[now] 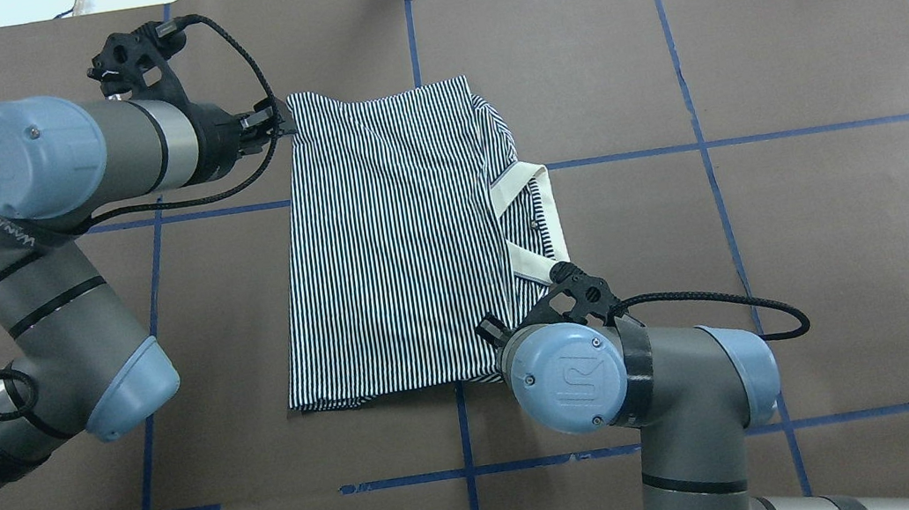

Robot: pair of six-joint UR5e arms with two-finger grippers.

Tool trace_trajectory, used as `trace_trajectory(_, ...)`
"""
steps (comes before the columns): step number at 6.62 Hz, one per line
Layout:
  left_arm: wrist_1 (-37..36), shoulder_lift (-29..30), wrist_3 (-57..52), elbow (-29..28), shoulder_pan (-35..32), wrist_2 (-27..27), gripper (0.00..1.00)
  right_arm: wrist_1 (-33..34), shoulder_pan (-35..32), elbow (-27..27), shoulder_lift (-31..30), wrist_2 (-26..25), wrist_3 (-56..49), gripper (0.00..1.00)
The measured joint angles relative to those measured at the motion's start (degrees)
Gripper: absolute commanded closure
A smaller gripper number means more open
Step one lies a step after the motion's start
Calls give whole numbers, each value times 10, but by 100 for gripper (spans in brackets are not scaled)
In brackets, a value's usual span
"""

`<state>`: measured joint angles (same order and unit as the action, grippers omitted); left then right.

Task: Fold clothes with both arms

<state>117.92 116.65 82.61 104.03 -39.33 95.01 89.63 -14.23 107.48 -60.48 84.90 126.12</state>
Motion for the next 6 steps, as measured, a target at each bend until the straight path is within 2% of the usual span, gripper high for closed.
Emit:
trace_trajectory(1, -4, -34, 41, 32, 33, -13, 38, 7, 2, 28, -18, 0, 0, 100)
trace_trajectory(3, -40, -88, 141, 80, 141, -70, 37, 10, 11, 53, -38, 0, 1, 100)
trace_trajectory(4, -52, -106, 190, 90, 194, -93, 37, 10, 15, 55, -41, -1, 1, 100)
trace_trajectory(6, -60, -126, 240, 91, 258, -122, 38, 11, 19, 55, -44, -1, 0, 100)
